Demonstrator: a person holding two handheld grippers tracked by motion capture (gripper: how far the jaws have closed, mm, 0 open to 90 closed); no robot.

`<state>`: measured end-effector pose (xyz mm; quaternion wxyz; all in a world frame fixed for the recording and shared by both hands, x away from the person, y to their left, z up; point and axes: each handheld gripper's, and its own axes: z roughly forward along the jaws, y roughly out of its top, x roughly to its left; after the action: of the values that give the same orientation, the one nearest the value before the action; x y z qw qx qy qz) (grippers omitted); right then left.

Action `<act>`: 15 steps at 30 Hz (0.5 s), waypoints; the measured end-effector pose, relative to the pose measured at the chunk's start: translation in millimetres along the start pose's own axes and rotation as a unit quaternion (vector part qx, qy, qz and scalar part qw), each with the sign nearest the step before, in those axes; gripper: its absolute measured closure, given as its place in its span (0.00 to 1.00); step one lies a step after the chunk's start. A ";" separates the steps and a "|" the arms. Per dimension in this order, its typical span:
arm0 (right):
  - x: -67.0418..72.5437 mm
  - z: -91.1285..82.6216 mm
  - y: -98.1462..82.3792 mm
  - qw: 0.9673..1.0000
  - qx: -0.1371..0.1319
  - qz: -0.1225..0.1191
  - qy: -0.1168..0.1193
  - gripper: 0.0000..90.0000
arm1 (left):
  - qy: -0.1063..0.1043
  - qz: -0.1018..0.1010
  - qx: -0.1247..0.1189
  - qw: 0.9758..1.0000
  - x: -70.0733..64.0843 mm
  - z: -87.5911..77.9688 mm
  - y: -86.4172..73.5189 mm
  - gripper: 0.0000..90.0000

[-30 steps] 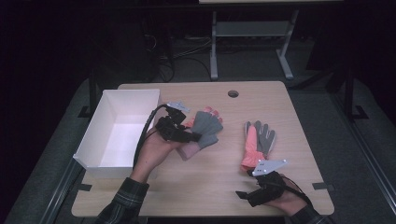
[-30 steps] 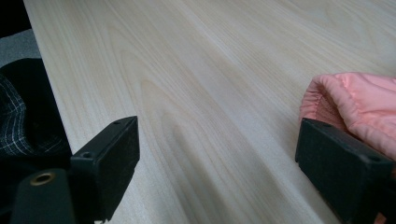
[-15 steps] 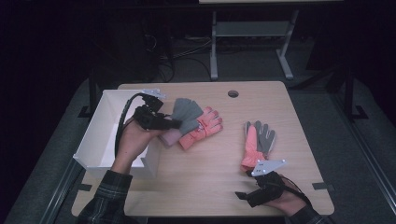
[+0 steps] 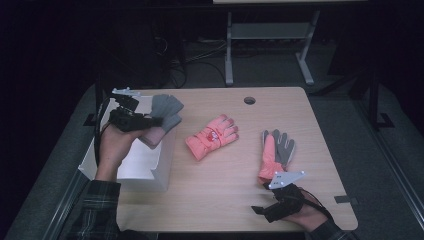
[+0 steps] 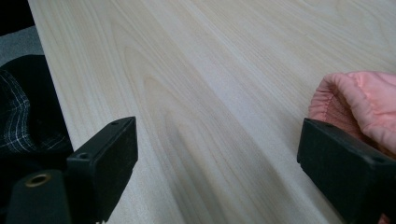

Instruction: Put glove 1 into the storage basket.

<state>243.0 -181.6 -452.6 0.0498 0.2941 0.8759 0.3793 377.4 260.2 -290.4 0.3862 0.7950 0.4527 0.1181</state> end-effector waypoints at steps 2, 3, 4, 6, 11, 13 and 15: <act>0.1 0.0 0.0 1.000 -0.001 0.000 0.000 0.14 | 0.009 -0.003 0.001 1.000 5.4 -0.8 -3.0 0.71; 0.1 -0.2 0.0 1.000 -0.001 0.000 0.000 0.14 | 0.016 -0.010 0.003 1.000 9.5 -1.7 -5.5 0.71; -0.1 -0.2 -0.1 1.000 -0.001 0.000 -0.001 0.14 | 0.023 -0.015 0.003 1.000 13.8 -2.1 -8.0 0.71; -0.5 -0.4 -0.2 1.000 0.000 0.001 -0.002 0.14 | 0.032 -0.025 0.003 0.999 23.3 -2.0 -13.9 0.71; -0.6 -0.3 -0.1 1.000 0.000 0.000 -0.002 0.14 | 0.049 -0.039 0.009 0.998 42.2 2.6 -27.7 0.71; -0.6 0.0 -0.2 1.000 0.001 -0.001 -0.003 0.14 | 0.054 -0.037 0.018 0.998 49.9 6.2 -34.1 0.70; -0.8 0.2 -0.3 1.000 0.002 -0.002 -0.004 0.14 | 0.063 -0.040 0.027 0.997 57.0 10.6 -40.4 0.70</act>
<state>243.6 -182.1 -453.0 0.0535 0.2944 0.8767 0.3765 389.8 312.9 -335.9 0.3394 0.7771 0.5111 0.1402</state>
